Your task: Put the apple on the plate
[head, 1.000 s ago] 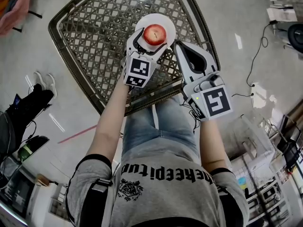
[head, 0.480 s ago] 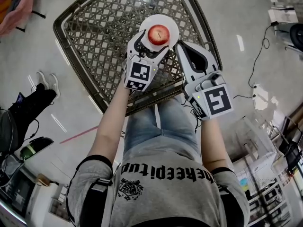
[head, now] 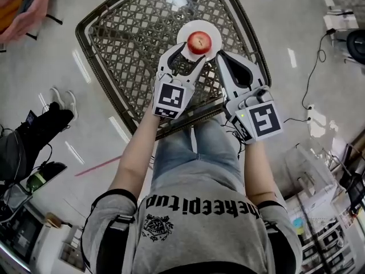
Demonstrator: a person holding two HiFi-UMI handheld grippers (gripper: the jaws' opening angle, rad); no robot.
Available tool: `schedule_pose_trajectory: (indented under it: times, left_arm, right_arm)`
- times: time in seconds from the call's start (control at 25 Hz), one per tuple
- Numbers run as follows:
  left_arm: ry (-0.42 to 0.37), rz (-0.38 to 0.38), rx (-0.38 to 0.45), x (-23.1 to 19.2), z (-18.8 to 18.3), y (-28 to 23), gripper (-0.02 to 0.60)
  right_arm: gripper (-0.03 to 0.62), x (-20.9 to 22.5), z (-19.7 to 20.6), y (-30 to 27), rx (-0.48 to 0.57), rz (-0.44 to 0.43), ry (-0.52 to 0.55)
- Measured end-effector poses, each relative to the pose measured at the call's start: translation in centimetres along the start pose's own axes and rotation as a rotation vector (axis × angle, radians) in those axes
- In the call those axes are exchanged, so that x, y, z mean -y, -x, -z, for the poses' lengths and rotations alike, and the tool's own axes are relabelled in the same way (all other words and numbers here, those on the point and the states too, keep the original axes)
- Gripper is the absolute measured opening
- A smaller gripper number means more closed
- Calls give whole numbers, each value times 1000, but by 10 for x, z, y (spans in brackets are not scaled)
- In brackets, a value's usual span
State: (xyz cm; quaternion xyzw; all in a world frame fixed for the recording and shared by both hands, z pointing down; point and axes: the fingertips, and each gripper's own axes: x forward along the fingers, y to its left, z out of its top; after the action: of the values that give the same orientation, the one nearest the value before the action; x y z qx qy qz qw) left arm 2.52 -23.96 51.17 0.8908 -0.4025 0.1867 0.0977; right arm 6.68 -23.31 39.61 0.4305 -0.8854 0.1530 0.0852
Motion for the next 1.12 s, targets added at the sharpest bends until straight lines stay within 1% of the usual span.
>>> schedule_pose_trajectory:
  times: [0.08,0.2,0.4,0.56,0.68,0.8,1.12]
  left_arm:
    - [-5,-4,20,0,-11,7,250]
    - [2,-8,47,-8,-18,24,205]
    - [6,-30,84,-14,-31,45,100]
    - [-2,-31,131,-16,-50,60,48]
    - [-3,-24,161,-14,-63,72,33]
    - [-7,-15,182,-11,-74,82,32]
    - [-4,17,212,-2,-96,112,31]
  right_arm:
    - [18,-3,-5,3,6,4,2]
    - [18,-17,-6,1,7,9,4]
    - [18,-31,-8,2,12,19,7]
    - [18,-41,-14,5,26,29,17]
    - [18,-49,-19,9,35,36,24]
    - [18,-56,-23,14,42,43,29]
    - [18,-75,-32,26,60,57,43]
